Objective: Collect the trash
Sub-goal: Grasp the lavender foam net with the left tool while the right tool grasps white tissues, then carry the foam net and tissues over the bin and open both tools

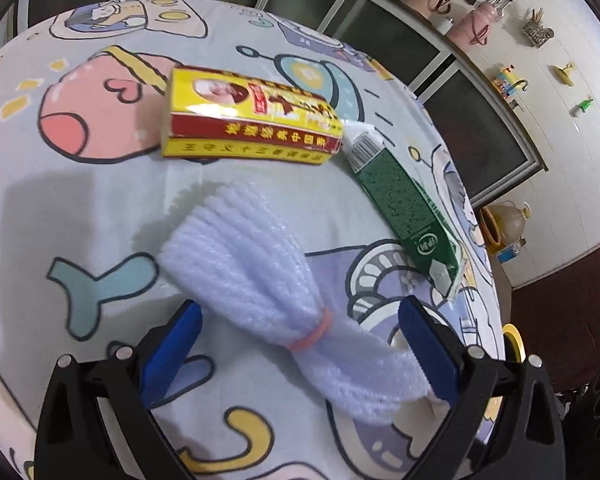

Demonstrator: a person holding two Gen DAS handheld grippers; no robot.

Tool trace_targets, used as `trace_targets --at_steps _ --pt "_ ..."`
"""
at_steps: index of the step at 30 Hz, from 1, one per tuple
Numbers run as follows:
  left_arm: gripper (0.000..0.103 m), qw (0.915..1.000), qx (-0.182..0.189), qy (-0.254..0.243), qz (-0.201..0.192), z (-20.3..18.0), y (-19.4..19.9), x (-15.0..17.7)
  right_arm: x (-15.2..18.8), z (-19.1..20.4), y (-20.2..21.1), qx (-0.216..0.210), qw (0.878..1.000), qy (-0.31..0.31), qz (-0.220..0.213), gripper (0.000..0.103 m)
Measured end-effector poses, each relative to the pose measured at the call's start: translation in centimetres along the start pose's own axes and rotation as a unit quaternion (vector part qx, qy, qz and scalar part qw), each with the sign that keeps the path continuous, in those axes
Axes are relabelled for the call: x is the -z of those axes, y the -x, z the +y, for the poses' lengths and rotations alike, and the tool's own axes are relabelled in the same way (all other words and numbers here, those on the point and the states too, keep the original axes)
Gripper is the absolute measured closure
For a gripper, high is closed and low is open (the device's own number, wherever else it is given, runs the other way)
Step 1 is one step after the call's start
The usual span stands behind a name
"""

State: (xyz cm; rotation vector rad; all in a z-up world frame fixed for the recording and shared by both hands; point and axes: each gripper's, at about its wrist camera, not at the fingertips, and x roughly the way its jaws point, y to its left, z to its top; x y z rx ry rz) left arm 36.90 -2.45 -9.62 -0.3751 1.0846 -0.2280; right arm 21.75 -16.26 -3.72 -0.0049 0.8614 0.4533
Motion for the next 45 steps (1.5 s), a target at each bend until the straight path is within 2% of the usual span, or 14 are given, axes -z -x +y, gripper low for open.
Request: trace_targets --at_steps 4,6,7,8,9,10,11,12,14,16,32,45 --pt "0.008 0.9998 -0.018 -0.01 -0.007 -0.8 -0.9 -0.4 -0.1 -0.2 -1.3 -0.007 1.0 -0.003 0.013 0.034" --pt "0.009 0.9995 -0.025 -0.014 -0.011 -1.3 -1.2 -0.6 -0.1 -0.3 -1.9 -0.007 1.0 -0.003 0.022 0.045" --pt "0.017 0.9993 -0.029 -0.018 -0.013 -1.3 -1.2 -0.7 -0.1 -0.2 -2.1 -0.006 1.0 -0.002 0.024 0.047" --pt "0.03 0.999 -0.036 -0.022 -0.015 -1.4 -1.1 -0.7 0.0 -0.2 -2.2 0.002 1.0 -0.002 0.024 0.052" --pt "0.036 0.9987 -0.042 -0.025 -0.017 -1.4 -1.1 -0.7 0.0 -0.3 -2.3 0.007 1.0 -0.003 0.026 0.063" --pt "0.049 0.9986 -0.043 -0.025 -0.017 -1.3 -1.1 -0.7 0.0 -0.5 -2.4 0.013 0.999 -0.005 0.03 0.063" --pt "0.057 0.9984 -0.048 -0.025 -0.016 -1.1 -1.1 -0.7 0.0 -0.8 -2.4 0.009 0.999 -0.013 0.029 0.065" --pt "0.059 0.9986 -0.045 -0.023 -0.016 -0.9 -0.9 -0.8 0.1 -1.2 -2.4 0.002 0.999 -0.025 0.028 0.067" --pt "0.07 0.9989 -0.039 -0.019 -0.018 -0.5 -0.4 -0.7 0.1 -1.4 -2.2 -0.001 0.999 -0.033 0.026 0.069" --pt "0.074 0.9989 -0.038 -0.019 -0.022 -0.2 0.2 -0.6 0.2 -1.4 -1.8 -0.007 0.999 -0.041 0.023 0.07" --pt "0.076 0.995 -0.017 -0.054 -0.082 1.8 10.4 3.8 0.8 -0.3 5.8 -0.034 0.996 -0.075 -0.034 0.07" --pt "0.076 0.9923 -0.021 -0.07 -0.1 3.1 13.7 7.3 3.4 -1.1 10.4 -0.015 0.992 -0.108 -0.058 0.07"
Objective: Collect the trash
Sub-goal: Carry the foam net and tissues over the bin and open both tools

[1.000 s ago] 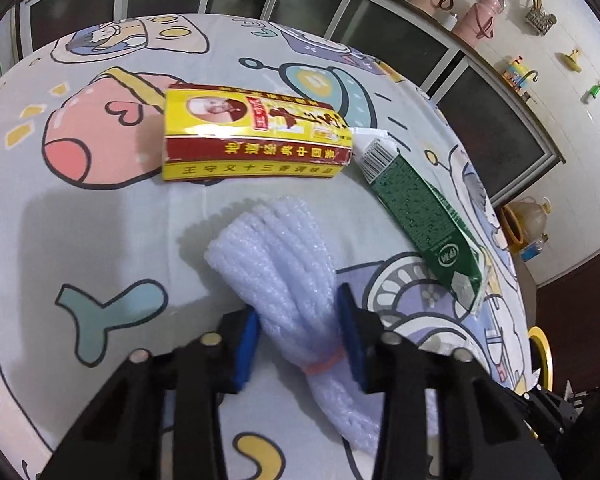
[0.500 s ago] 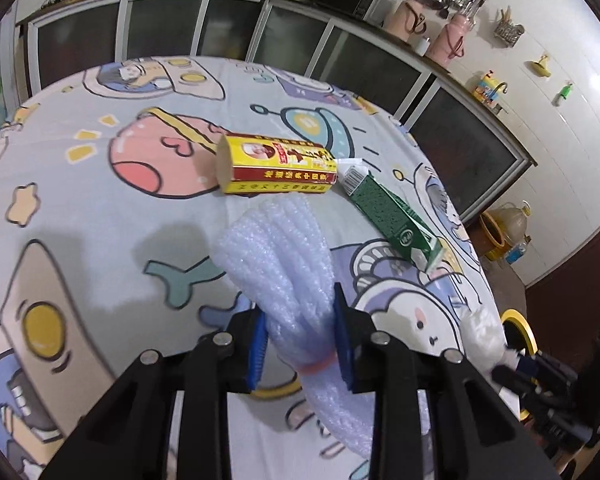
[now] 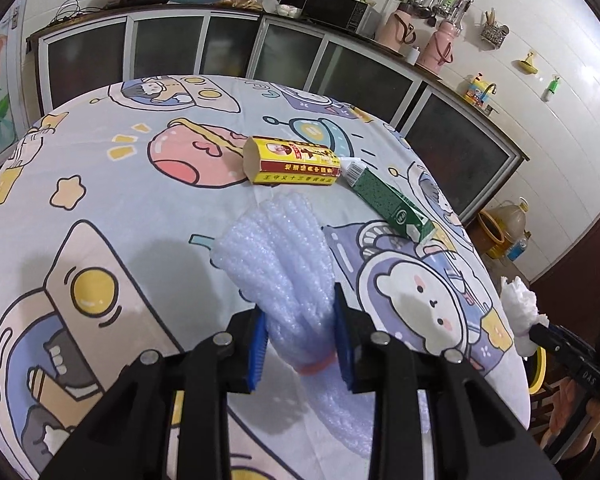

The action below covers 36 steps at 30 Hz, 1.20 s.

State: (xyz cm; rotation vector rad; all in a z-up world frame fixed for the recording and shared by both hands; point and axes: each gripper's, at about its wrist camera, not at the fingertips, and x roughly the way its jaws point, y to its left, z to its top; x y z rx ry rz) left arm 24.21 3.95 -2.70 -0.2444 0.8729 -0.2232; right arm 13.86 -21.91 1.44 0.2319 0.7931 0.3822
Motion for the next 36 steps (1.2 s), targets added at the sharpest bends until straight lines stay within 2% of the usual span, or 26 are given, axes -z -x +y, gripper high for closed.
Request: trace_targets --at_steps 5,11,21,29,36 --pt "0.076 0.9999 0.009 -0.011 -0.005 -0.8 1.0 0.5 1.1 -1.0 1.8 0.008 1.0 -0.015 -0.011 0.07" --pt "0.076 0.9989 0.028 -0.036 -0.006 -3.9 1.5 0.5 2.1 -2.9 4.1 0.022 0.999 -0.035 -0.028 0.07" --pt "0.076 0.9924 0.073 -0.099 0.004 -12.0 0.4 0.6 3.8 -7.6 8.1 0.057 0.993 -0.085 -0.06 0.07" --pt "0.076 0.9789 0.126 -0.161 0.008 -20.3 -0.7 0.7 6.0 -12.8 13.1 0.104 0.979 -0.146 -0.099 0.07" --pt "0.076 0.9609 0.172 -0.215 0.029 -28.3 -2.8 1.8 8.4 -16.8 16.6 0.154 0.961 -0.193 -0.125 0.07"
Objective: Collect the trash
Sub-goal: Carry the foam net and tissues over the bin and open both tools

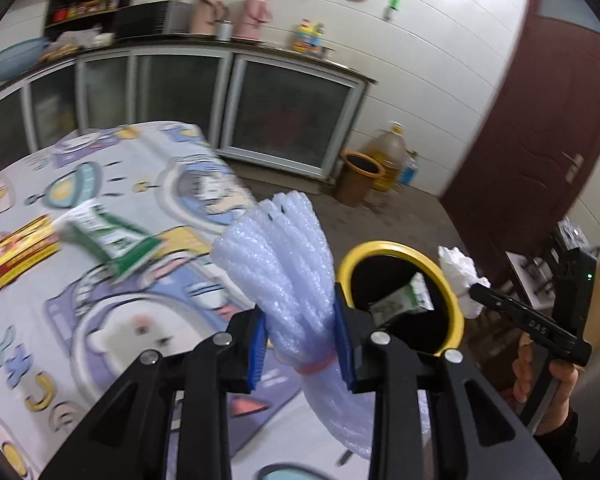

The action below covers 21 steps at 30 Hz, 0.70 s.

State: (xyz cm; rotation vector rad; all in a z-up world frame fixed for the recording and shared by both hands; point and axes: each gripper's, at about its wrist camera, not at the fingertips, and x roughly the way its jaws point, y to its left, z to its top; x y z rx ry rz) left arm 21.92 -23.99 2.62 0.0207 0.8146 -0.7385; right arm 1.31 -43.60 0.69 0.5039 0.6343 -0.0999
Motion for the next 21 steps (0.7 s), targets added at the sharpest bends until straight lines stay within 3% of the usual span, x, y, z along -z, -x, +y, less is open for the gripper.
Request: trace_targets --at_steps 8,21 --pt "0.076 0.998 0.047 -0.038 0.02 -5.6 -5.4 -1.4 0.8 -4.9 0.6 0.051 0.998 -0.037 -0.005 0.07" --pt "0.075 0.9948 0.061 -0.061 0.055 -11.2 -12.8 -1.7 1.8 -10.4 -1.6 0.088 0.991 -0.101 0.01 0.07"
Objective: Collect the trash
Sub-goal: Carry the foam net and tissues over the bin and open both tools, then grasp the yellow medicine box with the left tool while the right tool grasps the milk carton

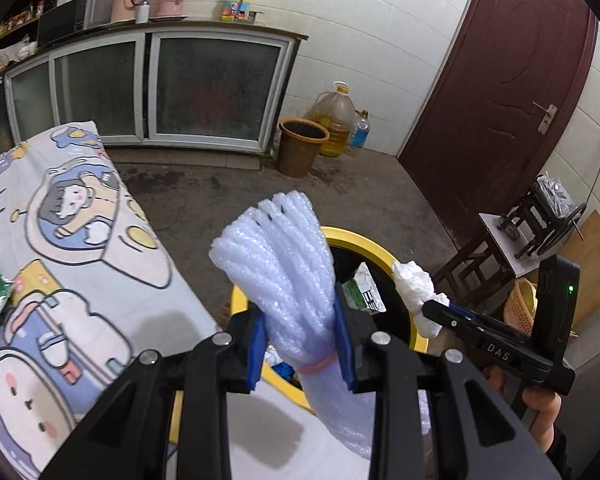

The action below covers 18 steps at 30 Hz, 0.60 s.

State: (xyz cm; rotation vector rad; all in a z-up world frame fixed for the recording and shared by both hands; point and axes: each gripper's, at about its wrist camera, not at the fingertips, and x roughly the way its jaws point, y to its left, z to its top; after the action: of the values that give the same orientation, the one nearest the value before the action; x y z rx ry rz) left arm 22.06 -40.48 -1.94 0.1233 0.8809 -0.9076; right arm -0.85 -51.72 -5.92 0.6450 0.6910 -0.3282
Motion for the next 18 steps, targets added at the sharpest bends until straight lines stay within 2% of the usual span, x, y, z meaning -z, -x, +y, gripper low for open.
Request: trace_targets --at_steps 6,9,10,12,13,14,18 --pt "0.075 0.9999 0.004 0.003 0.015 -0.8 -2.9 -0.2 -0.2 -0.4 -1.1 0.005 1.0 0.001 0.006 0.07" --pt "0.073 0.9998 0.005 0.003 0.02 -1.1 -4.0 -0.5 -0.5 -0.3 -1.3 0.008 1.0 0.003 0.005 0.067" --pt "0.069 0.9997 0.009 0.005 0.023 -1.2 -4.4 -0.6 -0.6 -0.3 -1.4 0.009 1.0 0.002 0.005 0.066" --pt "0.049 0.9994 0.018 0.011 0.029 -1.1 -4.7 -0.7 -0.9 -0.6 -1.4 0.018 1.0 -0.005 0.0 0.048" --pt "0.028 0.9994 0.014 0.016 0.026 -1.0 -4.7 -0.7 -1.1 -0.8 -1.3 0.021 1.0 -0.01 -0.004 0.045" --pt "0.016 0.9996 0.008 0.021 0.019 -0.7 -4.6 -0.6 -1.2 -1.1 -1.1 0.023 1.0 -0.016 -0.008 0.044" --pt "0.01 0.9995 0.005 0.029 0.009 0.4 -4.0 -0.2 -1.2 -1.9 -0.5 0.04 0.999 -0.02 -0.015 0.044"
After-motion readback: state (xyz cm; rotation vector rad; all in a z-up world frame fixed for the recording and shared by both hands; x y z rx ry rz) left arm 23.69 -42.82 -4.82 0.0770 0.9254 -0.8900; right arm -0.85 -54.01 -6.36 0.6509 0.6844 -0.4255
